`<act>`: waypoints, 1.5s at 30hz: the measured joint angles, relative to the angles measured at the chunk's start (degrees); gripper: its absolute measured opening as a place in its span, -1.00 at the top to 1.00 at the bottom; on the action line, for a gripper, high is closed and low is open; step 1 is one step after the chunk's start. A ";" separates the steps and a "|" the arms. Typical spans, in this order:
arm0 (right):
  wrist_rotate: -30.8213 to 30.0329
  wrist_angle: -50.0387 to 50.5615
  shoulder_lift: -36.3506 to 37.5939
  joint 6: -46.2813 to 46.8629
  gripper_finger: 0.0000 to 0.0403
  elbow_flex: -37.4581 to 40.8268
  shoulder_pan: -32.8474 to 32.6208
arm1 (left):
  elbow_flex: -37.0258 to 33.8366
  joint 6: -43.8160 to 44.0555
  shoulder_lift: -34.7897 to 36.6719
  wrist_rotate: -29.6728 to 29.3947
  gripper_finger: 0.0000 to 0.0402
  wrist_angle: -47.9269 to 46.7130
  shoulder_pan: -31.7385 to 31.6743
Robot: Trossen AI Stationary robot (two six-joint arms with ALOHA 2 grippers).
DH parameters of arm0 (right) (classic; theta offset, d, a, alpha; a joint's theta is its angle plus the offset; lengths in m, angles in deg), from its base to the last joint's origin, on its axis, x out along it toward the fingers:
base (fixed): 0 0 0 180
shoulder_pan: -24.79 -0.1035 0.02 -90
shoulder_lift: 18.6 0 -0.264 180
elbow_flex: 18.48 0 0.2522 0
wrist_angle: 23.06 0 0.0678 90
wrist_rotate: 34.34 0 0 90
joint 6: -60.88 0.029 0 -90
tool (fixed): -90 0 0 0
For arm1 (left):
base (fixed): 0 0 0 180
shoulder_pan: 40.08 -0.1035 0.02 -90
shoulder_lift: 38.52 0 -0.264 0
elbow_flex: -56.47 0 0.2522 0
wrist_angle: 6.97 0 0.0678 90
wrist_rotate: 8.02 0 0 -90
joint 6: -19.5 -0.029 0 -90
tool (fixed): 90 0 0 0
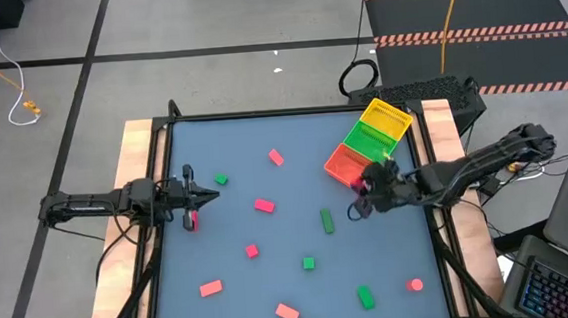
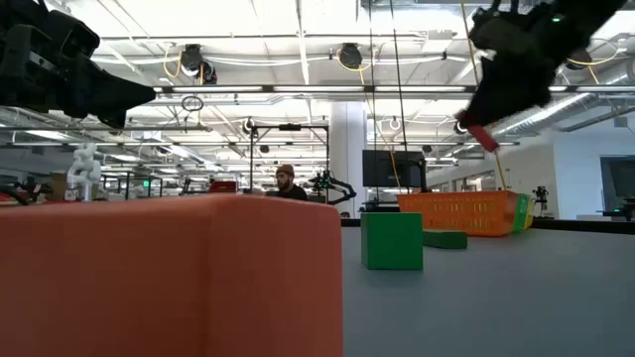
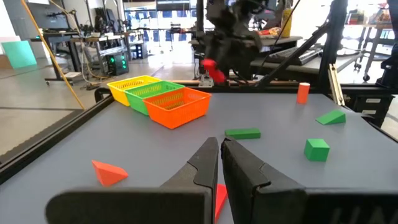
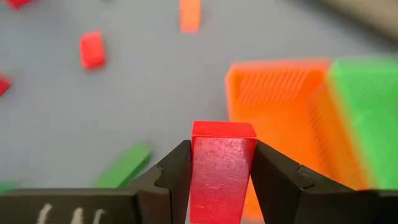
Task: Sort & place blocks by color
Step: Put the red block into the yellow bin
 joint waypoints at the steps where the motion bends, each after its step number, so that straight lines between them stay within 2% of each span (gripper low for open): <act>1: -1.49 -1.30 0.42 -3.33 0.34 -0.03 1.31 | 0.00 0.00 0.00 0.00 0.88 0.00 0.00; 6: -6.34 -3.39 1.00 -15.09 0.34 -0.03 9.62 | 0.00 0.00 0.01 0.02 0.88 0.01 0.00; 15: -6.18 -3.18 1.31 -24.51 0.34 -0.03 28.08 | 0.00 0.02 0.01 0.00 0.88 0.04 0.00; 23: 0.00 -3.79 1.28 -31.69 0.34 -0.03 45.69 | 0.00 0.00 0.01 0.02 0.88 0.05 0.00; 29: 7.76 -6.85 1.25 -36.71 0.34 -0.03 56.69 | 0.00 0.00 0.01 0.02 0.88 0.05 0.00; 32: 10.12 -8.18 1.17 -38.17 0.34 -0.03 60.39 | 0.00 0.00 0.01 0.02 0.88 0.07 0.00; 36: 10.33 -7.59 0.23 -39.27 0.34 -0.03 64.02 | 0.00 0.00 -0.01 0.01 0.88 0.07 0.00; 45: 10.38 -7.71 -5.02 -39.98 0.34 -0.03 64.20 | 0.00 0.00 0.00 0.02 0.88 0.07 0.00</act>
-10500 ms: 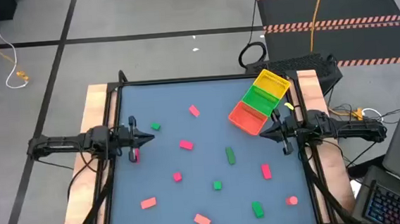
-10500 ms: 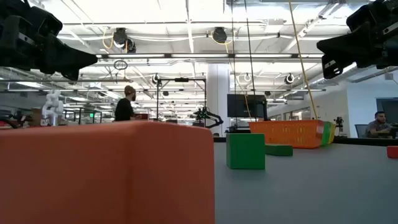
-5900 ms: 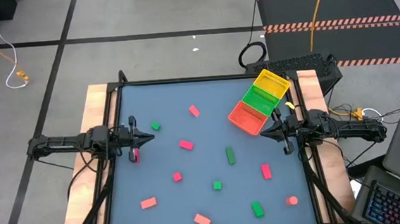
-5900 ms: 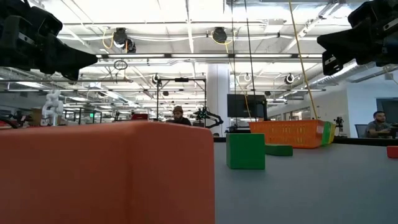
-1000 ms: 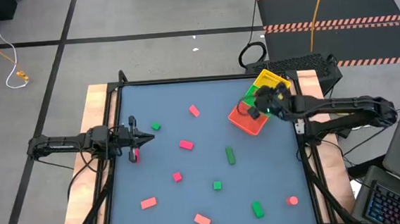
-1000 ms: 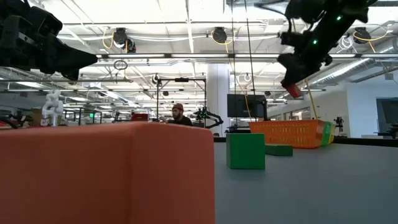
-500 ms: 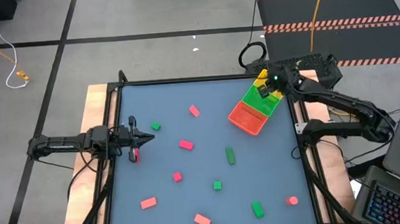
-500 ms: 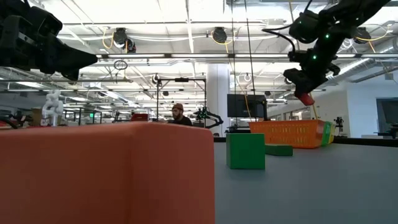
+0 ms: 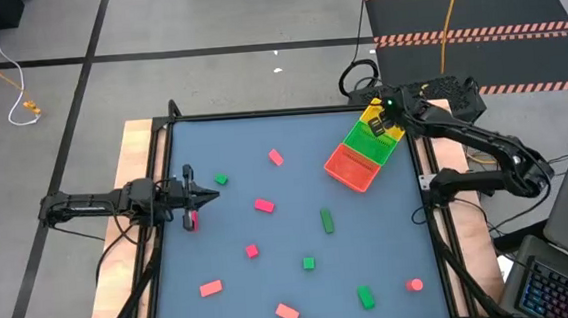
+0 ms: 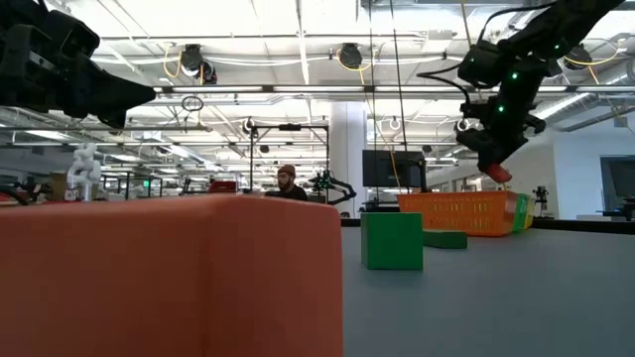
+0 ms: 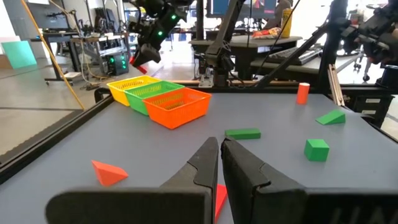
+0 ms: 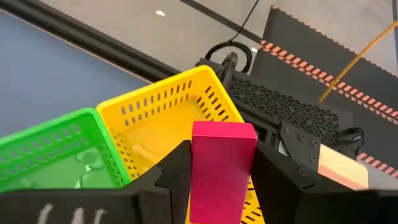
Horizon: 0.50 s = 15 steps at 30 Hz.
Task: Sort & place blocks by color
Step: Put the red block into the yellow bin
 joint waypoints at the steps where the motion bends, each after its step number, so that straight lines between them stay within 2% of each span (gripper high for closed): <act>1: 0.00 0.11 -0.57 0.00 0.34 0.00 0.00 | 0.00 0.00 -0.01 0.00 0.88 0.00 0.00; 15: -0.20 0.23 -2.44 0.02 0.34 0.00 -0.01 | 0.00 0.00 -0.01 0.00 0.88 0.00 0.00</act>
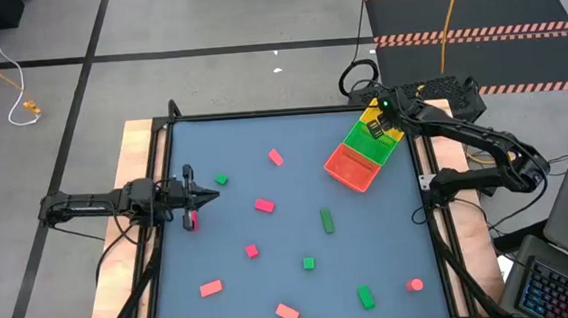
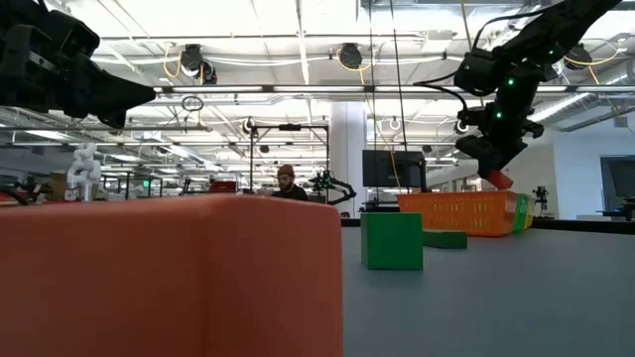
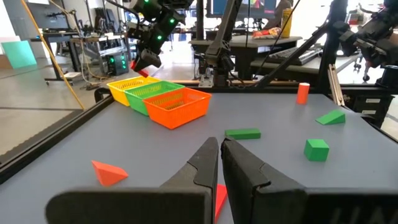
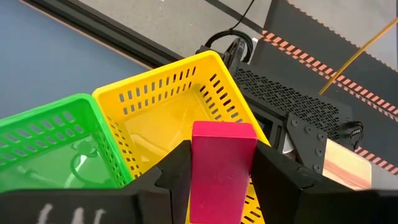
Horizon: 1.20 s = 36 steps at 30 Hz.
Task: Sort & place blocks by color
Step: Put the red block into the yellow bin
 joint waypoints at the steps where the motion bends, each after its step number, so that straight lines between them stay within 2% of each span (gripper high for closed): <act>1: 0.00 0.00 0.00 0.00 0.34 0.00 -0.01 | 0.00 0.00 0.00 0.00 0.88 0.00 0.00; 25: -0.04 0.07 0.02 -0.36 0.34 0.00 -0.01 | 0.00 -0.09 0.02 0.00 0.88 0.04 0.00; 31: 0.00 0.03 0.02 -0.74 0.13 0.00 -0.01 | 0.00 -0.80 0.00 -0.01 0.88 0.69 0.00; 36: 0.04 0.04 0.02 -1.32 -0.09 0.00 -0.01 | 0.00 -1.25 0.00 -0.01 0.88 6.11 0.00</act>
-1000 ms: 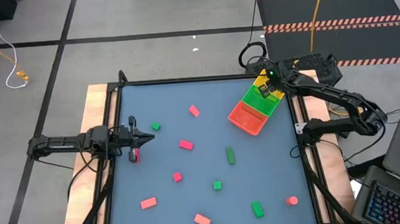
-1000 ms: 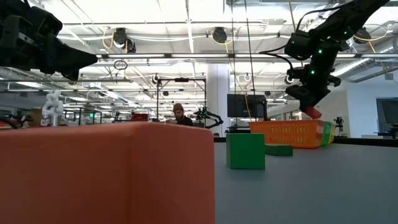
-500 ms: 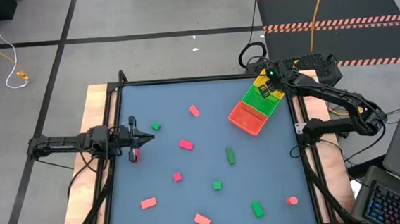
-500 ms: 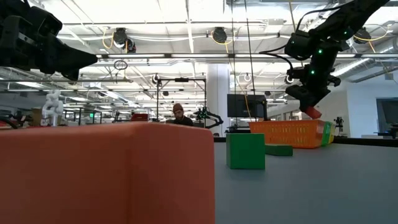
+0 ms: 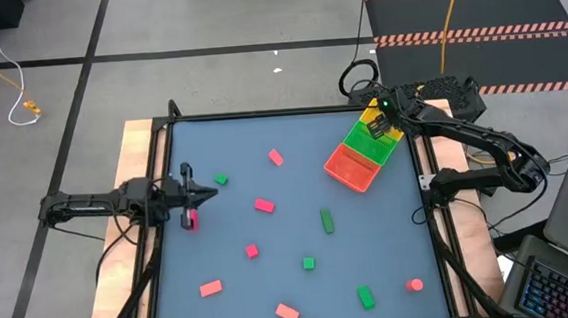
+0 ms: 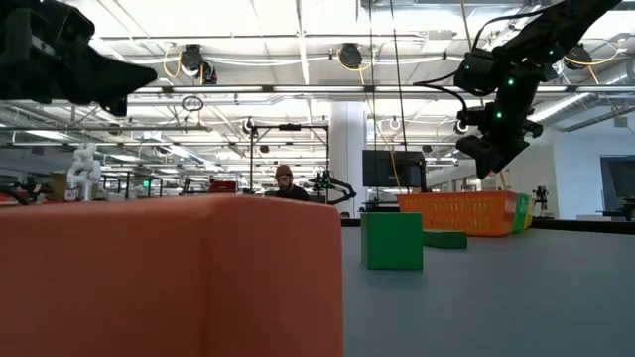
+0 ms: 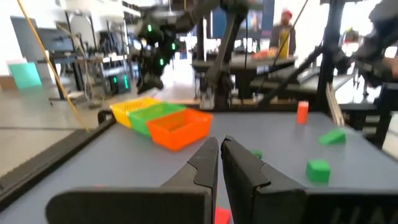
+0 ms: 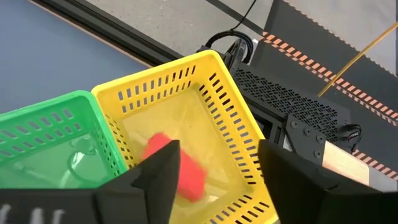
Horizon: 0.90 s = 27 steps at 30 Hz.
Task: Sort & place blocks by color
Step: Put the red block into the yellow bin
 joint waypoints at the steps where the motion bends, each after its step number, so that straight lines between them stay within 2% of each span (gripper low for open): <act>1: 0.02 -0.01 0.00 -0.16 -0.12 0.00 0.00 | 0.00 0.01 0.00 -0.01 0.88 1.72 0.00; 3: 0.14 -0.01 0.00 -0.61 -0.18 0.00 -0.02 | 0.00 0.70 0.02 0.00 0.88 5.10 0.00; 5: 2.73 -0.03 0.15 -0.86 -0.22 0.00 -0.11 | 0.00 1.73 0.00 -0.01 0.88 7.99 0.00; 9: 13.77 -2.07 1.14 -0.64 -0.24 0.00 -0.13 | -0.04 1.88 -0.02 -0.29 0.88 13.84 -0.09; 12: 22.25 -4.18 2.41 0.91 -0.23 0.00 -0.92 | 0.08 0.23 0.04 -2.75 0.88 20.01 -0.13; 15: 26.44 -5.37 3.46 0.87 -0.22 0.00 -4.54 | 1.39 1.18 -0.63 -7.33 0.88 16.31 -0.15; 20: 26.94 -10.56 3.58 0.89 -0.20 0.00 -15.43 | 6.48 1.16 -6.70 -15.54 0.87 8.08 -0.52; 22: 26.28 -14.80 3.56 0.99 -0.20 0.00 -20.27 | 9.46 1.22 -11.00 -16.22 0.84 6.61 -1.35; 27: 19.43 -27.01 2.50 2.18 -0.20 -0.04 -30.60 | 20.04 1.60 -25.27 -16.45 0.69 -1.76 -4.79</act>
